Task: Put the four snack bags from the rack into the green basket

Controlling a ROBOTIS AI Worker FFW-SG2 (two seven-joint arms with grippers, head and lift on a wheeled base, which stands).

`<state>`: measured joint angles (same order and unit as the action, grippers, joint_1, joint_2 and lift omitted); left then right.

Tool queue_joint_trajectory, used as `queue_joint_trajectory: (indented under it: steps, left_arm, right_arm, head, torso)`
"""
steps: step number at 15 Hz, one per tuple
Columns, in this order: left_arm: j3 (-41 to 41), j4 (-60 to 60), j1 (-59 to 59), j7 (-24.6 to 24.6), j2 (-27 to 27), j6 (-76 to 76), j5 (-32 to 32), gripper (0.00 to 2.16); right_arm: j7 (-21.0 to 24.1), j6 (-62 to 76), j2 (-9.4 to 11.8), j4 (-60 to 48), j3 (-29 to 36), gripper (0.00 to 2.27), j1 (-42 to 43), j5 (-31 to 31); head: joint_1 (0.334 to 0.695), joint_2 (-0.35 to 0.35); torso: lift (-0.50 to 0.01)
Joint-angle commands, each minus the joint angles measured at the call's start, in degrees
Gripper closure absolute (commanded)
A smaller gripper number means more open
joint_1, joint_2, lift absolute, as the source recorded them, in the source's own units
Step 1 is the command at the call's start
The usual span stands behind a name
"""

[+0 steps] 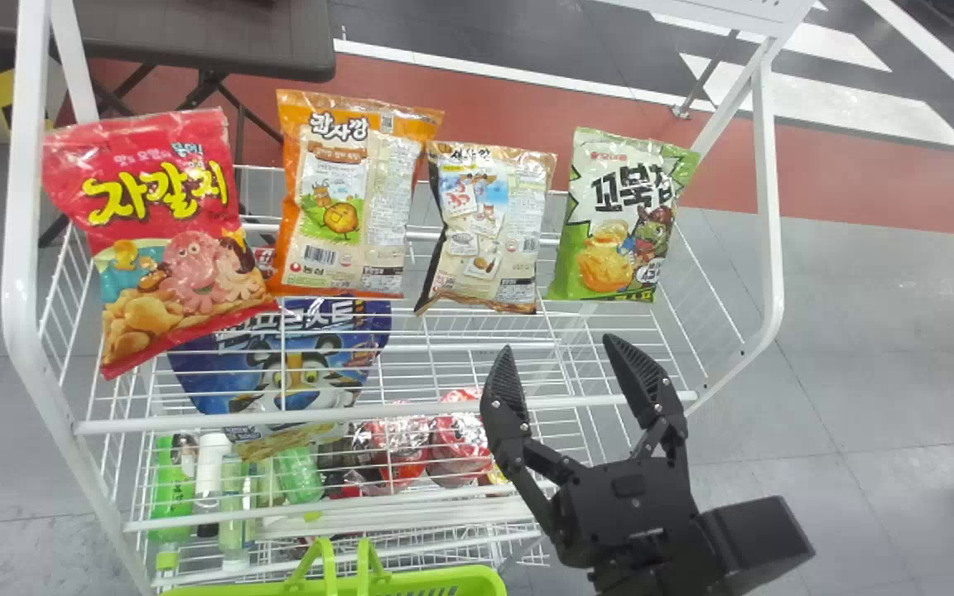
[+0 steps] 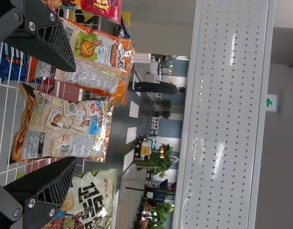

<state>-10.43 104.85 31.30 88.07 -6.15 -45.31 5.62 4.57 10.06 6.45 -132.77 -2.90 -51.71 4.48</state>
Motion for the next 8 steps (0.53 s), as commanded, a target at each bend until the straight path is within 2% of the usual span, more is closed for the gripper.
queue_joint_trajectory:
  steps: [1,8]
  left_arm:
    - [-0.02,0.18,0.08,0.09,-0.09,0.00,0.00,2.13]
    - [-0.02,0.44,0.34,0.35,-0.18,0.00,0.00,2.13]
  right_arm:
    - [0.00,0.00,0.15,-0.12,0.09,0.18,-0.06,0.00]
    - [0.00,0.00,0.41,-0.03,0.26,0.17,-0.06,-0.09]
  head:
    - [0.695,-0.350]
    - [0.695,-0.350]
  torso:
    - [-0.006]
    - [-0.006]
